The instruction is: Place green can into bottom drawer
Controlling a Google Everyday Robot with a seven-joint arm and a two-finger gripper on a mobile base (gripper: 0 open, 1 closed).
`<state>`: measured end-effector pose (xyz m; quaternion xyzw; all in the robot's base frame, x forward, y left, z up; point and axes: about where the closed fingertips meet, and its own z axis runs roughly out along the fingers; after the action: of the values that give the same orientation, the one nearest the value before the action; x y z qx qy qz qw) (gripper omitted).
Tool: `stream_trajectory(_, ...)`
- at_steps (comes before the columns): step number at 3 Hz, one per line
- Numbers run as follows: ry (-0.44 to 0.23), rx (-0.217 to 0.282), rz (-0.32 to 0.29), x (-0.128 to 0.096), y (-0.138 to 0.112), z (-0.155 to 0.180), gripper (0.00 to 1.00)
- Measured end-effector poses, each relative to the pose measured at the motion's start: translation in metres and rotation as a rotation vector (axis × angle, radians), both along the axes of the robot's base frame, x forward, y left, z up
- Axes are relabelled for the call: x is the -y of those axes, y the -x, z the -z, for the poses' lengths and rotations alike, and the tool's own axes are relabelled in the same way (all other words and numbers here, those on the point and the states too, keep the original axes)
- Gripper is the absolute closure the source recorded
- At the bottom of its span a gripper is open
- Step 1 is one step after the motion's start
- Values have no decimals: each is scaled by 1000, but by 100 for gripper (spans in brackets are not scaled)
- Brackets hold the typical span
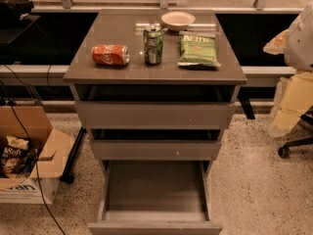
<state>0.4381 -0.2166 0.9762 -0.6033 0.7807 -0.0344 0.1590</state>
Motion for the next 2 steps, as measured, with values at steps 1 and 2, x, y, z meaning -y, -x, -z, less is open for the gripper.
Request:
stream_trajectory(1,0,0,0,0,0,0,0)
stream_trajectory(2,-57,25,-13,-16,-13,-4,0)
